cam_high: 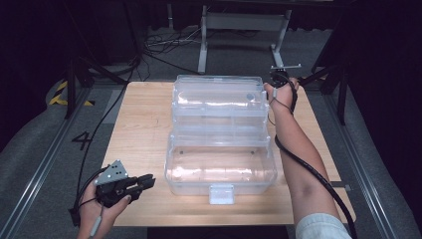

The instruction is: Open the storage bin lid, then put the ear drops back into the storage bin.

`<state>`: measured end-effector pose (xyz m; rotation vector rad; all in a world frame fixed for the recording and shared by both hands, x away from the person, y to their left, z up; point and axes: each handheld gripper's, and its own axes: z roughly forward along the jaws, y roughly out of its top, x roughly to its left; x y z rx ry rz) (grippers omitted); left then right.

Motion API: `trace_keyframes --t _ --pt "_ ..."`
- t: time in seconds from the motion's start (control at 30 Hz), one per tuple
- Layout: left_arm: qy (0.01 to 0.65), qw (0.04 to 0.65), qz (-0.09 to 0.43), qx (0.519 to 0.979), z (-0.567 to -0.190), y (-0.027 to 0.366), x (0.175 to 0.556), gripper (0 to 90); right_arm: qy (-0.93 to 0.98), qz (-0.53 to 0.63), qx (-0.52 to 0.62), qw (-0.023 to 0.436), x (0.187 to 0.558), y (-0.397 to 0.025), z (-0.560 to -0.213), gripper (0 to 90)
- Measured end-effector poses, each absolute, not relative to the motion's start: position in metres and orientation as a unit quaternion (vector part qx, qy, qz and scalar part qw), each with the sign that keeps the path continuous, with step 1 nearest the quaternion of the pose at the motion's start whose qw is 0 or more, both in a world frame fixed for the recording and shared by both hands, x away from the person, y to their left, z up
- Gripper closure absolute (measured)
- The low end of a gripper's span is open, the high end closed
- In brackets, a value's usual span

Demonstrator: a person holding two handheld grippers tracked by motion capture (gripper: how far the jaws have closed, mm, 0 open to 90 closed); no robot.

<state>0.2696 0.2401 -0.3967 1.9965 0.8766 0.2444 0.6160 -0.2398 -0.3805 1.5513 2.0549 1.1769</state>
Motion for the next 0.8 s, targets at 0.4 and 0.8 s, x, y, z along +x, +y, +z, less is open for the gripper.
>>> trace_keyframes --t 0.4,0.8 --pt "0.34 0.46 0.094 0.815 -0.395 0.232 0.281 77.5 0.716 0.44 0.51 0.184 0.592 -0.265 -0.345 69.1" --pt "0.327 0.461 0.087 0.82 -0.395 0.224 0.294 77.5 0.713 0.474 0.478 0.196 0.542 -0.293 -0.305 64.5"
